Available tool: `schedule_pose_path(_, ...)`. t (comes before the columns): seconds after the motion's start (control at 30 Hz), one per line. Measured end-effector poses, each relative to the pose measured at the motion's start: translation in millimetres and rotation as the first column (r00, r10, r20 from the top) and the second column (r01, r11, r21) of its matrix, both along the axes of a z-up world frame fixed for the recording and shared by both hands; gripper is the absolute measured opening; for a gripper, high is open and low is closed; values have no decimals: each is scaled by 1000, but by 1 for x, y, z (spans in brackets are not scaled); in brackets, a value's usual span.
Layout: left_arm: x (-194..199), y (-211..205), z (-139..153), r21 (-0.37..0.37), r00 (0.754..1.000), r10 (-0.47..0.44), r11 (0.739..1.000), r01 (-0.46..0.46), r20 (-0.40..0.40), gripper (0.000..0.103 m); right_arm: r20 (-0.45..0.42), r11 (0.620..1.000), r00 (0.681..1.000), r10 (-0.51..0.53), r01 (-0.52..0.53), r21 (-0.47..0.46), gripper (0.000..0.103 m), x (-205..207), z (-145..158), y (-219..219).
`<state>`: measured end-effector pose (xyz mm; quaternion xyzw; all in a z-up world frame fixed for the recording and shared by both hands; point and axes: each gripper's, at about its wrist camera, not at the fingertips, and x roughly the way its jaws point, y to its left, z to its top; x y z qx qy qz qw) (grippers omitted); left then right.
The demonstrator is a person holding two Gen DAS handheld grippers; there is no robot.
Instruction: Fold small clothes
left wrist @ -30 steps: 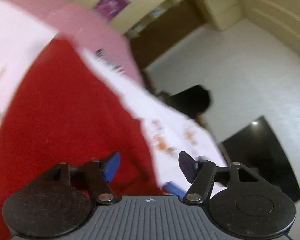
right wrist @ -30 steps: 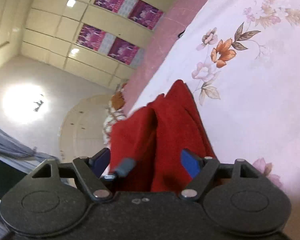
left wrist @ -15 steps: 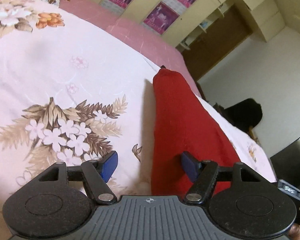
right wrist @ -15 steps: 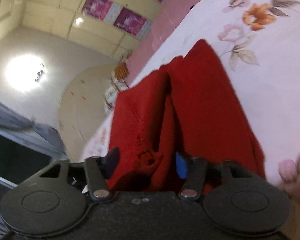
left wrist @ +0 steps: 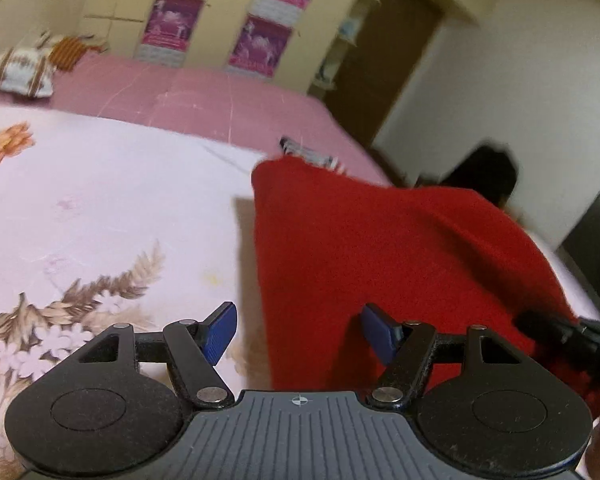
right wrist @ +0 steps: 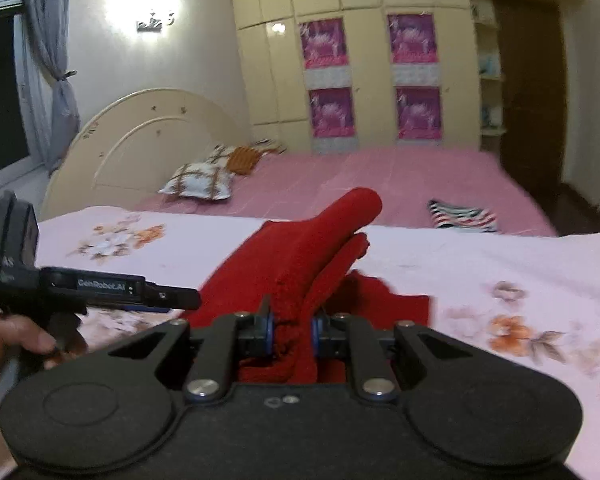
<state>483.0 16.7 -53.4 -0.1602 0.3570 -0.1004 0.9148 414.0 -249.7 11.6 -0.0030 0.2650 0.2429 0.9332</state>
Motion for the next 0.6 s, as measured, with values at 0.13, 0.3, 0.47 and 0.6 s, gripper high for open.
schedule_pose_path(0.13,3,-13,-14,-28,999,-15,1000,15,-33,72,-143,994,983,-111,112,1,16,28,-54,-30)
schedule_pose_path(0.3,-4,-9,-4,-14,1000,0,1000,0,-13,72,-195,984,971,-137,156,87,16,30,-65,-39)
schedule_pose_path(0.47,-1,-5,-14,7,1000,-2,1000,2,-18,73,-182,990,978,-101,116,79,16,36,-62,-32)
schedule_pose_path(0.6,-2,-2,-3,43,1000,-10,999,9,2,73,-229,989,967,-107,128,78,25,41,-76,-36)
